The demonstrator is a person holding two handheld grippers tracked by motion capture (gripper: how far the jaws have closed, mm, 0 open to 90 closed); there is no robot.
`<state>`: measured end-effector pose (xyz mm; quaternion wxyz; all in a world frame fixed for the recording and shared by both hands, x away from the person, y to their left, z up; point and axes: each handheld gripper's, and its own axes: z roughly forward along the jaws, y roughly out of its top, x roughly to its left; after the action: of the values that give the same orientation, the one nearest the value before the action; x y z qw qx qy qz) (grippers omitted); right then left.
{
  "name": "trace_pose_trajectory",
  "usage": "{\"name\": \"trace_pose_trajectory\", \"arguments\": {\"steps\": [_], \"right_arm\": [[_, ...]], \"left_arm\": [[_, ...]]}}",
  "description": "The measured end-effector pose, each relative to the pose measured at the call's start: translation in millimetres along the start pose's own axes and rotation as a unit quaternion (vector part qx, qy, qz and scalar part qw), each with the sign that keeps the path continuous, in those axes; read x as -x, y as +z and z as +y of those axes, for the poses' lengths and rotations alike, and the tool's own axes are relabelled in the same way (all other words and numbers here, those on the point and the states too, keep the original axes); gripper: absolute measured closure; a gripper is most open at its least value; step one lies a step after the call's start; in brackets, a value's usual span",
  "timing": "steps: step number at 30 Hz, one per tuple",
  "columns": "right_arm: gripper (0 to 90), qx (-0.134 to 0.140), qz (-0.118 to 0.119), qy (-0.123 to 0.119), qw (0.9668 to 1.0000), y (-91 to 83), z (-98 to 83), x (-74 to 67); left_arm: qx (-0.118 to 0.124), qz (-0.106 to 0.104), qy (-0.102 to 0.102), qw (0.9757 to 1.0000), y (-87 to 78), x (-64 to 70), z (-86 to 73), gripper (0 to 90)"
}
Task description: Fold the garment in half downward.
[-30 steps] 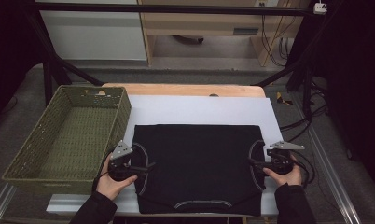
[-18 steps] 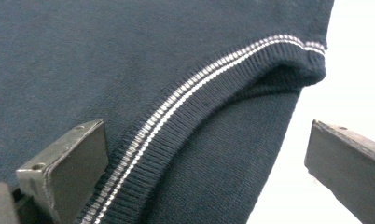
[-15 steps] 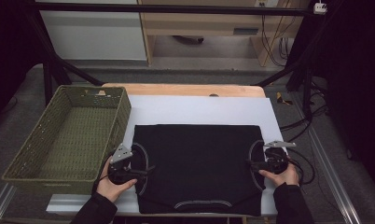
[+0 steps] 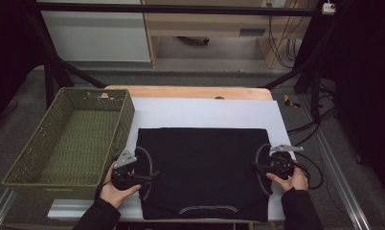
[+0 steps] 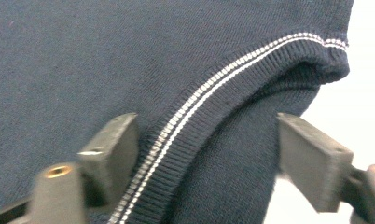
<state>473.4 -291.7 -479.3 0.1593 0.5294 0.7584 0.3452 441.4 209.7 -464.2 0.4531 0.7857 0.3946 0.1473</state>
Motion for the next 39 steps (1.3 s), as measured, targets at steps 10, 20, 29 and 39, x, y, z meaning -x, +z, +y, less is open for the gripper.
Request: {"name": "trace_pose_trajectory", "arguments": {"steps": [10,20,29,39], "right_arm": [[53.1,-0.005,0.012,0.025,0.9996,-4.5,-0.4,-0.6],[77.1,-0.011,0.029,0.046,0.9985,-5.1,0.4,-6.3],[79.4,-0.021,0.008,0.037,0.9991,-9.5,6.9,-10.1],[79.5,-0.022,0.005,0.032,0.9992,-17.8,11.8,-5.2]], "left_arm": [[-0.002,0.001,0.001,1.0,0.5,0.0,-0.5,0.8],[-0.005,0.002,0.003,1.0,1.4,0.3,-1.3,0.8],[-0.005,0.001,0.005,1.0,1.4,0.3,-1.5,0.8],[-0.006,0.002,0.007,1.0,1.9,0.6,-1.7,0.8]]}}
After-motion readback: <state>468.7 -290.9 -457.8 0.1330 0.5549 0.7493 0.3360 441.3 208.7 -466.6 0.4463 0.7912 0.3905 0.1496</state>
